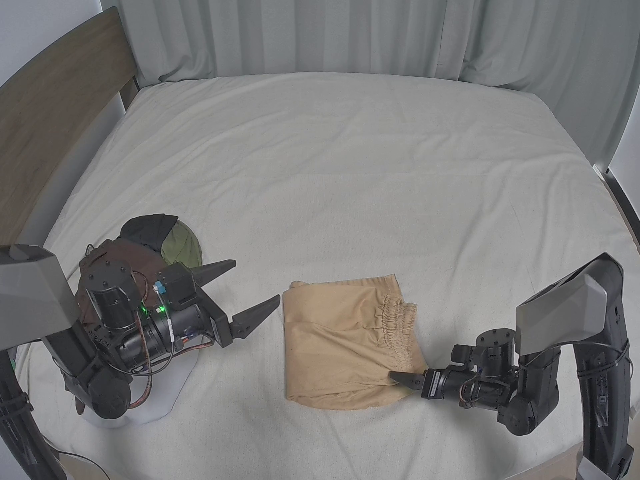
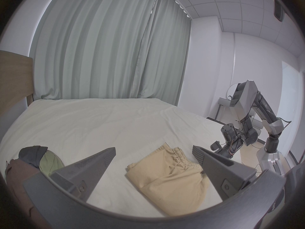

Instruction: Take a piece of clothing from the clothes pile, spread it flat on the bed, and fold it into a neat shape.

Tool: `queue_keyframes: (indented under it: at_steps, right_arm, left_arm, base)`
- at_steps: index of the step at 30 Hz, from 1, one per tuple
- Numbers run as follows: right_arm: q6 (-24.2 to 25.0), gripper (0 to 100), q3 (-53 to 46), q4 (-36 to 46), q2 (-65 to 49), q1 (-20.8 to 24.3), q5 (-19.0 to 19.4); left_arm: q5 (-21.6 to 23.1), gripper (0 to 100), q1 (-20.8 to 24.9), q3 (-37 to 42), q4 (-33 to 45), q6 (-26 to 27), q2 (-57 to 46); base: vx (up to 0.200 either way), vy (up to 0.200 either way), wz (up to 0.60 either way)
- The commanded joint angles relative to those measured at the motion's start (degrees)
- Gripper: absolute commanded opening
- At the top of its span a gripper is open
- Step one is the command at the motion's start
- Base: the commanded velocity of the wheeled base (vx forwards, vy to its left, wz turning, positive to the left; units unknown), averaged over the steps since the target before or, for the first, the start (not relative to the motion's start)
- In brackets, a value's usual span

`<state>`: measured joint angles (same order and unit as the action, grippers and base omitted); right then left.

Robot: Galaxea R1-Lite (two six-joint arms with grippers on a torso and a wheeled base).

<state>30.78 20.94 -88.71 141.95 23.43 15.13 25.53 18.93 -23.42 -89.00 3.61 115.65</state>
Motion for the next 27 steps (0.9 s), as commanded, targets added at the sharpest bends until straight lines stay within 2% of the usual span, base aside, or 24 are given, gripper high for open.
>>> queue_keyframes:
  at_steps: [1,5,8,15,16,27]
  right_arm:
    - [1.56,100,2.87,0.03,2.63,0.39,-0.01]
    - [6.31,100,4.81,-0.06,2.11,2.41,-0.01]
    - [7.63,100,6.04,-0.06,1.84,2.94,-0.28]
    - [7.71,100,6.65,-0.06,2.11,2.94,-1.77]
    - [7.71,0,6.65,-0.06,2.02,2.94,-1.77]
    - [7.71,0,6.48,-0.06,1.93,3.38,-1.77]
  left_arm:
    - [0.05,100,-0.04,0.13,-0.03,0.0,0.1]
    - [0.05,100,0.05,0.13,-0.03,0.0,0.19]
    - [0.05,100,0.05,0.13,-0.03,0.08,0.19]
    - [0.05,100,0.05,0.13,-0.03,0.0,0.19]
    - [-0.04,100,0.05,0.13,-0.03,0.08,0.19]
    - [-0.04,100,0.05,0.22,-0.03,0.08,0.28]
  base:
    - [0.0,0.0,0.0]
    - [0.0,0.0,0.0]
    - [0.0,0.0,0.0]
    - [0.0,0.0,0.0]
    - [0.0,0.0,0.0]
    - [0.0,0.0,0.0]
